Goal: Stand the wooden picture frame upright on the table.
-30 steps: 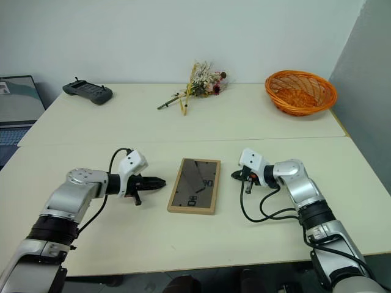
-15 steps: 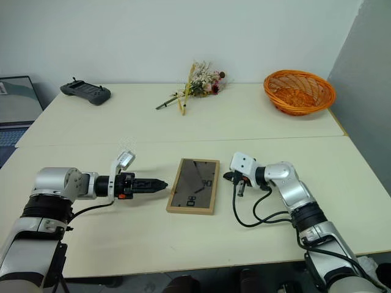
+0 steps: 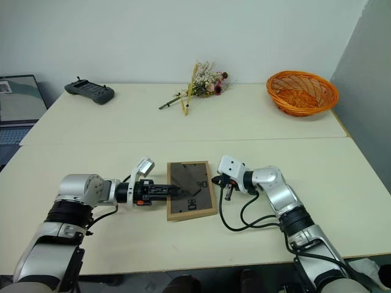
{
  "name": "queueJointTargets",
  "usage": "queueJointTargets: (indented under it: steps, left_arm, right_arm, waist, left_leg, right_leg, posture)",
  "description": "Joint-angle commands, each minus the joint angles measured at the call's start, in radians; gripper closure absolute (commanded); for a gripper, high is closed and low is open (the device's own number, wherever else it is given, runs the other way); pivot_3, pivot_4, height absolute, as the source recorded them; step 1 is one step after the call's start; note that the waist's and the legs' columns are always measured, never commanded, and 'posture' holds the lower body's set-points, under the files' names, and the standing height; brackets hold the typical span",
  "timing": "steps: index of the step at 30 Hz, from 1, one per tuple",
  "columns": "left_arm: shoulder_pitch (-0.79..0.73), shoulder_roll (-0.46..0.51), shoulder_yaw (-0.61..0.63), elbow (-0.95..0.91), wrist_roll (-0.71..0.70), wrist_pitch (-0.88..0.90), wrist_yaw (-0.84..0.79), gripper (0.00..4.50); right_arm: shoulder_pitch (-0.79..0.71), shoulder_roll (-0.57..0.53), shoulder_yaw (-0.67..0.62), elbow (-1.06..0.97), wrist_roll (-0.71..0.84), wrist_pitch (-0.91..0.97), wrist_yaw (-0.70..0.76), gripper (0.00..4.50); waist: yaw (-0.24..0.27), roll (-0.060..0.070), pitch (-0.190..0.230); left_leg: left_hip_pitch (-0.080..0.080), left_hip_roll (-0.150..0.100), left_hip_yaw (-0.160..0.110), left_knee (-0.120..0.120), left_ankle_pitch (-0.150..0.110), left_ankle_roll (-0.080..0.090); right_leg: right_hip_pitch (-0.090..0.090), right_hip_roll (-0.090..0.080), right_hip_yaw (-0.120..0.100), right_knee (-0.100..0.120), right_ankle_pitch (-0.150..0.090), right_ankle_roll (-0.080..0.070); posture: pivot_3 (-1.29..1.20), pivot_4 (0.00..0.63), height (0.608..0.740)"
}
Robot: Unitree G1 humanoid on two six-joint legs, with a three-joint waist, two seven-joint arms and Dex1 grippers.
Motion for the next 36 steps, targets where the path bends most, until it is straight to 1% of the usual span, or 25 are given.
queueJointTargets:
  steps: [1, 7, 9, 11, 12, 13, 15, 16, 17, 19, 21, 22, 24, 28, 29, 30, 32, 36]
  left_arm:
    - [0.006, -0.013, 0.036, -0.064, -0.044, 0.031, 0.035, 0.03]
    - [0.047, -0.009, 0.09, -0.135, -0.067, 0.017, 0.103, 0.03]
    - [0.068, 0.007, 0.098, -0.169, -0.08, 0.015, 0.102, 0.38]
    - [0.078, 0.017, 0.105, -0.18, -0.085, 0.015, 0.107, 0.54]
    - [0.08, 0.021, 0.107, -0.181, -0.087, 0.019, 0.11, 0.85]
    - [0.079, 0.025, 0.113, -0.18, -0.093, 0.027, 0.115, 0.93]
    - [0.077, 0.035, 0.124, -0.183, -0.107, 0.039, 0.121, 1.39]
    - [0.078, 0.04, 0.126, -0.188, -0.113, 0.042, 0.122, 1.51]
    - [0.08, 0.043, 0.126, -0.192, -0.117, 0.044, 0.123, 1.81]
    - [0.084, 0.045, 0.129, -0.198, -0.122, 0.047, 0.127, 2.12]
    - [0.088, 0.042, 0.136, -0.205, -0.127, 0.04, 0.137, 2.55]
    - [0.089, 0.04, 0.141, -0.208, -0.13, 0.034, 0.144, 2.85]
    - [0.089, 0.035, 0.149, -0.212, -0.134, 0.028, 0.162, 3.21]
    - [0.061, 0.011, 0.172, -0.205, -0.131, 0.01, 0.224, 3.22]
    - [0.054, 0.008, 0.182, -0.206, -0.136, 0.012, 0.233, 3.22]
    - [0.045, 0.007, 0.195, -0.209, -0.146, 0.015, 0.238, 3.22]
    - [0.023, 0.003, 0.226, -0.216, -0.168, 0.02, 0.253, 3.22]
    - [-0.003, -0.009, 0.266, -0.226, -0.183, 0.004, 0.285, 3.22]
  right_arm:
    - [0.023, -0.014, -0.01, -0.068, 0.019, 0.011, -0.002, 4.5]
    - [0.05, -0.036, -0.02, -0.09, 0.024, 0.028, -0.004, 4.5]
    - [0.043, -0.039, -0.023, -0.076, 0.025, 0.025, -0.007, 4.5]
    - [0.036, -0.039, -0.024, -0.063, 0.025, 0.022, -0.009, 4.5]
    - [0.033, -0.039, -0.024, -0.058, 0.025, 0.021, -0.01, 4.5]
    - [0.029, -0.039, -0.026, -0.051, 0.025, 0.019, -0.011, 4.5]
    - [0.023, -0.038, -0.027, -0.038, 0.025, 0.014, -0.014, 4.5]
    - [0.02, -0.037, -0.027, -0.031, 0.023, 0.01, -0.018, 4.5]
    - [0.018, -0.037, -0.027, -0.026, 0.023, 0.007, -0.021, 4.5]
    - [0.016, -0.034, -0.026, -0.022, 0.024, 0.005, -0.024, 4.5]
    - [0.014, -0.031, -0.027, -0.019, 0.026, 0.004, -0.026, 4.5]
    - [0.012, -0.03, -0.029, -0.019, 0.027, 0.004, -0.027, 4.5]
    - [0.008, -0.033, -0.033, -0.022, 0.031, 0.007, -0.023, 4.5]
    - [-0.026, -0.057, -0.077, -0.037, 0.067, 0.046, -0.006, 4.5]
    - [-0.031, -0.064, -0.09, -0.048, 0.08, 0.063, 0.0, 4.15]
    - [-0.038, -0.08, -0.102, -0.061, 0.098, 0.084, 0.018, 4.06]
    - [-0.051, -0.119, -0.133, -0.095, 0.141, 0.134, 0.057, 3.67]
    - [-0.078, -0.162, -0.194, -0.231, 0.293, 0.334, 0.126, 2.74]
  waist:
    - [-0.001, 0.0, 0.0]
    - [-0.003, 0.0, 0.0]
    - [-0.005, 0.0, 0.0]
    - [-0.006, 0.0, 0.0]
    - [-0.006, 0.0, 0.0]
    - [-0.005, 0.0, 0.0]
    - [-0.005, 0.0, 0.0]
    - [-0.005, 0.0, 0.0]
    - [-0.005, 0.0, 0.0]
    - [-0.005, 0.0, 0.0]
    - [-0.005, 0.0, 0.0]
    - [-0.005, 0.0, 0.0]
    - [-0.005, 0.0, 0.0]
    - [-0.003, 0.0, 0.0]
    - [-0.002, 0.0, 0.0]
    - [-0.001, 0.0, 0.0]
    - [0.0, 0.0, 0.0]
    - [-0.002, 0.0, 0.0]
  left_leg:
    - [0.0, 0.0, 0.0, 0.0, 0.0, 0.0]
    - [0.0, 0.0, 0.0, 0.0, 0.0, 0.0]
    - [0.0, 0.0, 0.0, 0.0, 0.0, 0.0]
    - [0.0, 0.001, 0.0, 0.0, 0.0, 0.0]
    - [0.0, 0.001, 0.0, 0.0, 0.0, 0.0]
    - [0.0, 0.001, 0.0, 0.0, 0.0, 0.0]
    - [0.0, 0.0, 0.0, 0.0, 0.0, 0.0]
    - [0.0, 0.0, 0.0, 0.0, 0.0, 0.0]
    - [0.0, 0.0, 0.0, 0.0, 0.0, 0.0]
    - [0.0, 0.0, 0.0, 0.0, 0.0, 0.0]
    - [0.0, 0.0, 0.0, 0.0, 0.0, 0.0]
    - [0.0, 0.0, 0.0, 0.0, 0.0, 0.0]
    - [0.0, 0.0, 0.0, 0.0, 0.0, 0.0]
    - [0.0, 0.0, 0.0, 0.0, 0.0, 0.0]
    - [0.0, 0.0, 0.0, 0.0, 0.0, 0.0]
    - [0.0, 0.0, 0.0, 0.0, 0.0, 0.0]
    - [0.0, 0.0, 0.0, 0.0, 0.0, 0.0]
    - [-0.001, 0.0, -0.001, 0.0, 0.0, 0.0]
  right_leg:
    - [0.0, 0.0, 0.0, 0.0, 0.0, 0.0]
    - [0.0, 0.0, 0.0, 0.0, 0.0, 0.0]
    - [0.0, 0.0, 0.0, 0.0, 0.0, 0.0]
    - [0.0, 0.0, 0.0, 0.0, 0.0, 0.0]
    - [-0.001, 0.0, 0.001, 0.0, 0.0, 0.0]
    - [-0.001, 0.0, 0.0, 0.0, 0.0, 0.0]
    - [-0.001, 0.0, 0.0, 0.0, 0.0, 0.0]
    - [-0.001, 0.0, 0.0, 0.0, 0.0, 0.0]
    - [0.0, 0.0, 0.0, 0.0, 0.0, 0.0]
    - [0.0, 0.0, 0.0, 0.0, 0.0, 0.0]
    - [0.0, 0.0, 0.0, 0.0, 0.0, 0.0]
    - [0.0, 0.0, 0.0, 0.0, 0.0, 0.0]
    - [0.0, 0.0, 0.0, 0.0, 0.0, 0.0]
    - [0.0, 0.0, 0.0, 0.0, 0.0, 0.0]
    - [0.0, 0.0, 0.0, 0.0, 0.0, 0.0]
    - [0.0, 0.0, 0.0, 0.0, 0.0, 0.0]
    - [0.0, 0.0, 0.0, 0.0, 0.0, 0.0]
    - [0.0, 0.0, 0.0, -0.001, 0.0, 0.0]
  posture:
    - [0.0, 0.15, 0.74]
    - [0.0, 0.15, 0.74]
    - [0.0, 0.15, 0.74]
    - [0.0, 0.15, 0.74]
    - [0.0, 0.15, 0.74]
    - [0.0, 0.15, 0.74]
    - [0.0, 0.15, 0.74]
    - [0.0, 0.15, 0.74]
    - [0.0, 0.15, 0.74]
    - [0.0, 0.15, 0.74]
    - [0.0, 0.15, 0.74]
    - [0.0, 0.15, 0.74]
    - [0.0, 0.15, 0.74]
    - [0.0, 0.15, 0.74]
    - [0.0, 0.15, 0.74]
    - [0.0, 0.15, 0.74]
    - [0.0, 0.15, 0.74]
    - [0.0, 0.15, 0.74]
